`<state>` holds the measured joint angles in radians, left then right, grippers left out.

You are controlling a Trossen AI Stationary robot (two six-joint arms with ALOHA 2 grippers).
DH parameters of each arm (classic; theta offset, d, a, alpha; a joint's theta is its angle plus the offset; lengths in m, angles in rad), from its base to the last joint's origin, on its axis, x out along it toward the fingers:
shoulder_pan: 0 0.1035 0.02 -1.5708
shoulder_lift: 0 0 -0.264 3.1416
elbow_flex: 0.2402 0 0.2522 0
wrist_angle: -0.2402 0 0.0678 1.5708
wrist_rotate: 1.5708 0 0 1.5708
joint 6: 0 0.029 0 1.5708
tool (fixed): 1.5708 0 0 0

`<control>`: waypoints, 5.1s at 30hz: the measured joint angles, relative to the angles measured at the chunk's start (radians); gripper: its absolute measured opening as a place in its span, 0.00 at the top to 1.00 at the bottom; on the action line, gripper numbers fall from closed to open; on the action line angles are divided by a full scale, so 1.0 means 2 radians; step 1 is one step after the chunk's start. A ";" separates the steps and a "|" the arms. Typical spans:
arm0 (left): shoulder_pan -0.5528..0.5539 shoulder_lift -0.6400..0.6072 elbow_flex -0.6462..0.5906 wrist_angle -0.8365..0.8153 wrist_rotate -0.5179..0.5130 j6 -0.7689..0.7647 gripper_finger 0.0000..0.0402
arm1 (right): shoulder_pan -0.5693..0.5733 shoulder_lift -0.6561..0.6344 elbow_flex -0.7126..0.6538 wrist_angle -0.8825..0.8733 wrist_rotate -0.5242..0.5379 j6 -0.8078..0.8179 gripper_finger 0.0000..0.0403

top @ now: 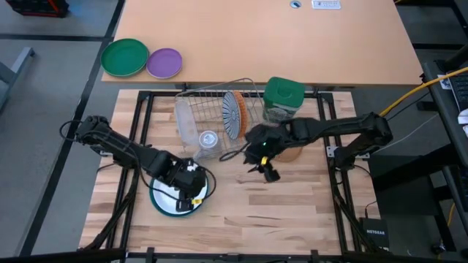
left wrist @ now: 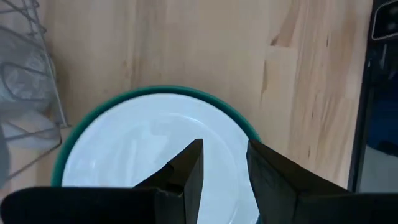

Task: Sort dishes
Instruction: Put the white plate in the dish rack

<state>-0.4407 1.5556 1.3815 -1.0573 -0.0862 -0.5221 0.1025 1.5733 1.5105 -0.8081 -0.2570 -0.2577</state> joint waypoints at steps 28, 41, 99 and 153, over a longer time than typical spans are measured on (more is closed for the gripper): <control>-0.160 0.109 0.000 -0.042 -0.039 -0.014 0.72 | 0.103 0.253 0.000 0.356 0.169 0.188 0.61; -0.197 0.163 0.000 -0.043 -0.064 -0.026 0.72 | 0.103 0.277 0.000 0.381 0.181 0.237 0.61; -0.202 0.173 -0.089 0.004 -0.107 -0.091 0.72 | 0.103 0.277 0.000 0.403 0.224 0.234 0.61; -0.205 0.172 -0.010 0.014 -0.179 -0.183 0.99 | 0.154 0.236 0.001 0.393 0.234 0.178 0.61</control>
<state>-0.8509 1.8992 1.3613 -1.0300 -0.4443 -0.8875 0.4096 2.0449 1.5130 -0.0223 0.2109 0.0987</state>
